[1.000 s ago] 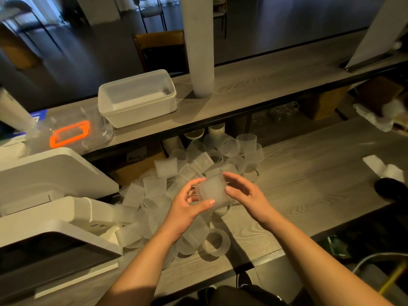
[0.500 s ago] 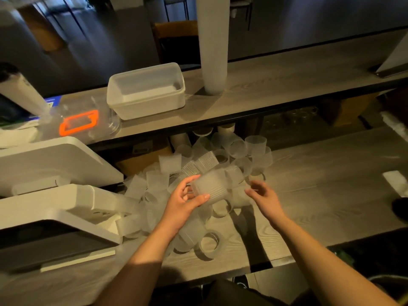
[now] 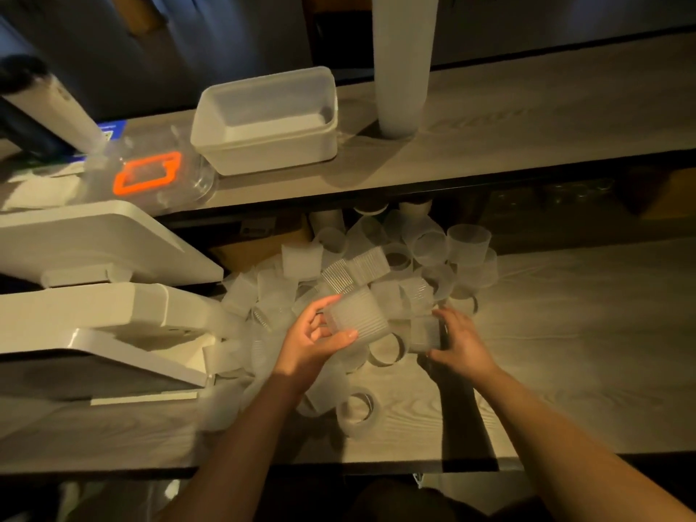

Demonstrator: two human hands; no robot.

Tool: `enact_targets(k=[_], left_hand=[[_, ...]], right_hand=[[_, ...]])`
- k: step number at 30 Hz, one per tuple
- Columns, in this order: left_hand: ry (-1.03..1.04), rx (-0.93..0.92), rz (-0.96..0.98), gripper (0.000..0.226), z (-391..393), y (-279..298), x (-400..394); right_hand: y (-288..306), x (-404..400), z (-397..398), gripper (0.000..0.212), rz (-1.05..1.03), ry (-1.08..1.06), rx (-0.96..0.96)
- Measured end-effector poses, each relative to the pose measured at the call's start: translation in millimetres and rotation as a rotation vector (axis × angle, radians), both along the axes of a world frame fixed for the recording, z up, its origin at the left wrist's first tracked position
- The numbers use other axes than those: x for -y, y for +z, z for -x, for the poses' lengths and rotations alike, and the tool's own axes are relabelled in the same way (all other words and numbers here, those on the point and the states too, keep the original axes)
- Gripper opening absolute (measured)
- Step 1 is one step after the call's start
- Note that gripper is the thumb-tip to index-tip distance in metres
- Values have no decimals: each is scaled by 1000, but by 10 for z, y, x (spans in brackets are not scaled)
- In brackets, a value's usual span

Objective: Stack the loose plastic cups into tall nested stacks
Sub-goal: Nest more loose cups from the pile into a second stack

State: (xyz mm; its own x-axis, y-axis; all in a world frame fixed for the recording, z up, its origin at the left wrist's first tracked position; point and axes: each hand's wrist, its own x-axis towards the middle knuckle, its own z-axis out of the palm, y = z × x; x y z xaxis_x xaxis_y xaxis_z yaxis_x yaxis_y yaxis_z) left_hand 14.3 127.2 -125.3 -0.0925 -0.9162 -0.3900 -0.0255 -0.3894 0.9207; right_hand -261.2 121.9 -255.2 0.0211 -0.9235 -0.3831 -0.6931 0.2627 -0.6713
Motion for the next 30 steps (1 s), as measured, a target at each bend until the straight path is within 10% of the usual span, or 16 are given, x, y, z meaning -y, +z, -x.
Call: enact_targets(k=[16,30], left_hand=[[4,46,39,53,222,-33,78],[-111,29,99,56,247,41,81]], right_hand=[[429,-92,62,64,3,-414,594],[1135,11,-247,68,104,-95,789]])
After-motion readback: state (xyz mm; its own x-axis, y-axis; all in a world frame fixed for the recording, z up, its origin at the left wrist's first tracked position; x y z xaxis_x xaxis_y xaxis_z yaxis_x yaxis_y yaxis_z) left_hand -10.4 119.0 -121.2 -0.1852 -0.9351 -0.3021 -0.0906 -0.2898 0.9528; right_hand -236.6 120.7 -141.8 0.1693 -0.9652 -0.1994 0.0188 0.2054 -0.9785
